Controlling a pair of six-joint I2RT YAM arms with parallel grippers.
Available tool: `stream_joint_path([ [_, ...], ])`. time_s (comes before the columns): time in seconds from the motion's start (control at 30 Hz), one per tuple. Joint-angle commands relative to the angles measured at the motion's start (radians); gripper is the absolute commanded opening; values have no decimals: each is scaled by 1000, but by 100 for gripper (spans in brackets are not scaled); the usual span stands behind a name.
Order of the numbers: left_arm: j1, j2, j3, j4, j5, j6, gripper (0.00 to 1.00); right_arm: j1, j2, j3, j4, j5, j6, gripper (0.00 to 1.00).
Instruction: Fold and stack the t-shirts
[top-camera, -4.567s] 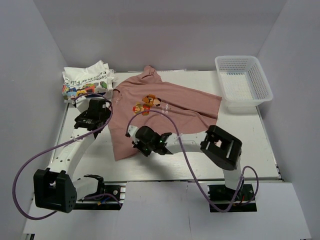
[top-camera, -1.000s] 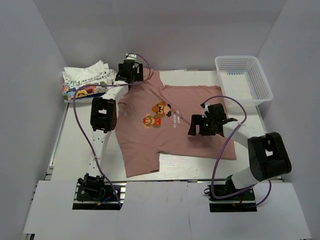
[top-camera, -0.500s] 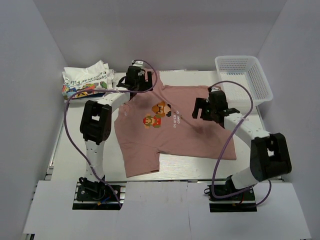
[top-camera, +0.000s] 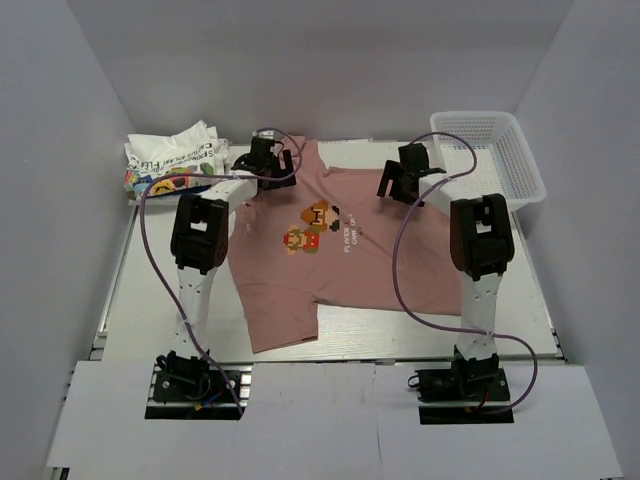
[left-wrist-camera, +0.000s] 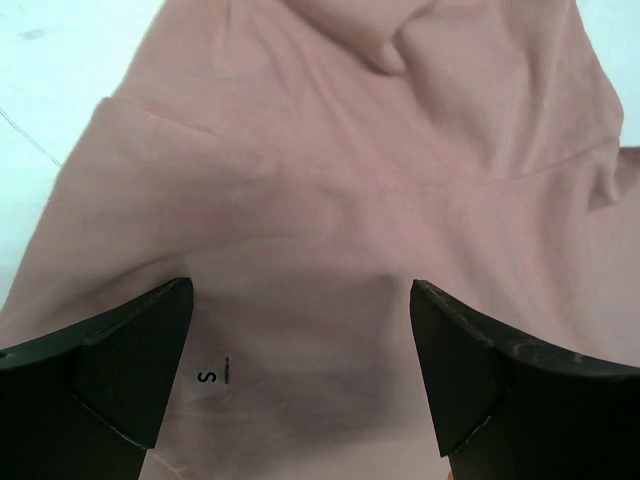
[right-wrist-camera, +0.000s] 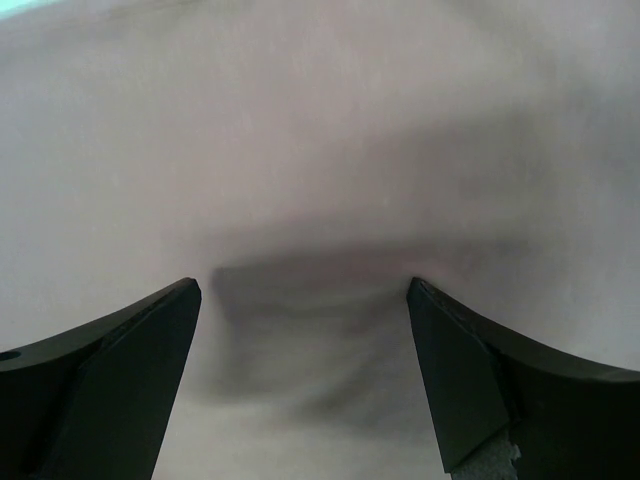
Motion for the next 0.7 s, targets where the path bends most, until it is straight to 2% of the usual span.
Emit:
stream_joint_path([
  [0.0, 48, 73, 62, -153, -18, -61, 100, -27, 89, 86, -87, -25, -6, 90],
  [0.1, 105, 119, 96, -191, -18, -89, 100, -39, 150, 161, -126, -51, -9, 90],
  [0.2, 142, 146, 150, -191, 45, -89, 100, -44, 191, 238, -142, -71, -15, 90],
  [0.33, 142, 185, 247, -151, 151, -28, 100, -41, 230, 305, -134, -95, -38, 90],
  [0.47, 130, 194, 375, -176, 175, -2, 100, -30, 209, 374, -128, -106, -43, 90],
  [0.57, 121, 139, 406, -210, 175, 34, 100, -16, 154, 393, -119, -100, -64, 90],
  [0.67, 111, -20, 297, -231, 198, 34, 100, 7, 51, 358, -120, -51, -96, 90],
])
